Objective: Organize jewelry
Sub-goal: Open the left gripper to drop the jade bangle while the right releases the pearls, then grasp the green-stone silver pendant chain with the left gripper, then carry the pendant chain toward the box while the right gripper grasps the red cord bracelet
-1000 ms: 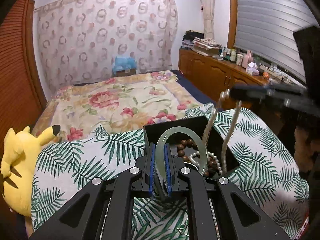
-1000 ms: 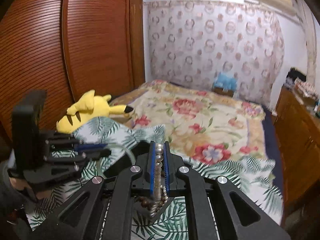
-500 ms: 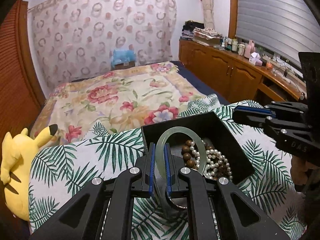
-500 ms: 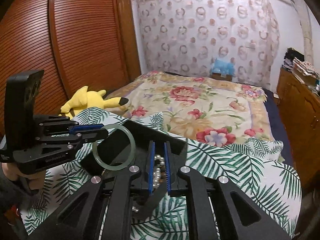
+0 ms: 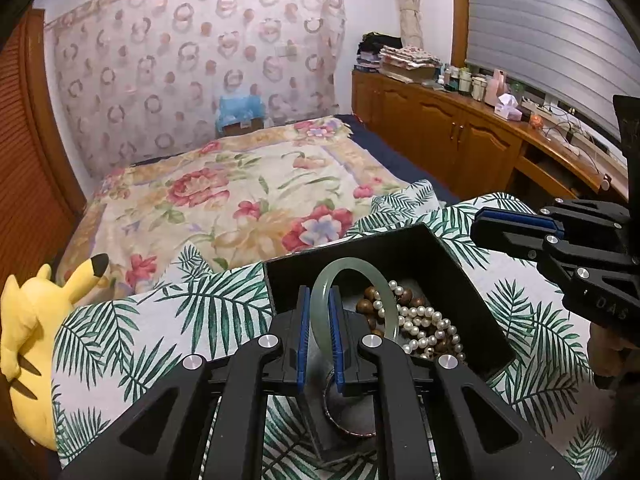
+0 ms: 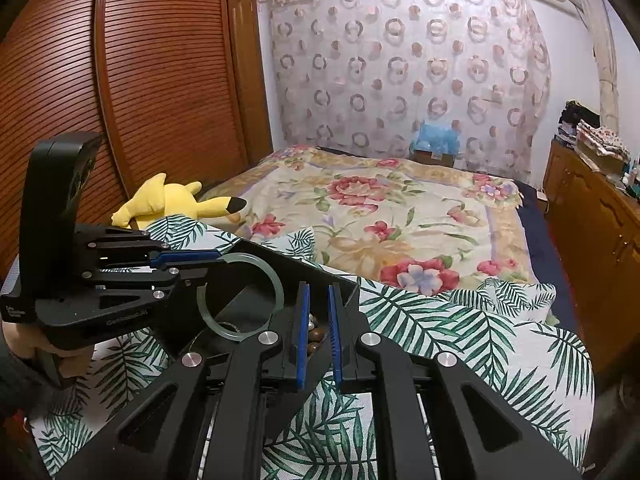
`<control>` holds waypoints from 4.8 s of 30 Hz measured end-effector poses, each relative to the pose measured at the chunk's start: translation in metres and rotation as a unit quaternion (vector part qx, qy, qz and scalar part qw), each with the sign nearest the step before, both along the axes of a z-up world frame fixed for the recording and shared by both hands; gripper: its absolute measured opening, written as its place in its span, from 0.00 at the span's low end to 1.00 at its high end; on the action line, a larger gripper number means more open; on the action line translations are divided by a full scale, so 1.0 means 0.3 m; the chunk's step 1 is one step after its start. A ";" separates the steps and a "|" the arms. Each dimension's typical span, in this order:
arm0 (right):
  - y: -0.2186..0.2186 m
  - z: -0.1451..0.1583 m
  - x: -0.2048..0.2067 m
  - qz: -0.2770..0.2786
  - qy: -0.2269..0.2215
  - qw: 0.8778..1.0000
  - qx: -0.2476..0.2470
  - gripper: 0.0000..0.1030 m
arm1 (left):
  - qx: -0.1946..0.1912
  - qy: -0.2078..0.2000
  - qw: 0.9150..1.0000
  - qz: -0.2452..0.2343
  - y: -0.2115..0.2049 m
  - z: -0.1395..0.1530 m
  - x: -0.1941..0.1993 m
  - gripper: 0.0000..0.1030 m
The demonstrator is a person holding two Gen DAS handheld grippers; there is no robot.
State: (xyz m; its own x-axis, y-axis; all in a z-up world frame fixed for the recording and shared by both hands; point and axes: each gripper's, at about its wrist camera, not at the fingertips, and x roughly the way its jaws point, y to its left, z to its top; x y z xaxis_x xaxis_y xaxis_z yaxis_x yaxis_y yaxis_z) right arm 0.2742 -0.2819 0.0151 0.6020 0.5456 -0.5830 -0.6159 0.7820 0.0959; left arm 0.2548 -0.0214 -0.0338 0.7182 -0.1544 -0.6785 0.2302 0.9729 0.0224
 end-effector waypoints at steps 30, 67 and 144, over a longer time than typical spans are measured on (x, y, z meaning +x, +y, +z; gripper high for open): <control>0.011 0.015 -0.228 0.020 0.001 0.999 -0.037 0.11 | -0.042 0.008 0.999 -0.001 0.098 -0.049 -0.289 0.34; -0.042 -0.147 -0.340 0.014 0.057 0.997 -0.043 0.25 | 0.022 0.080 0.995 -0.061 0.010 -0.180 -0.295 0.13; -0.086 0.009 -0.488 0.008 0.000 0.999 -0.048 0.08 | -0.057 -0.072 0.996 -0.014 0.061 0.095 -0.623 0.04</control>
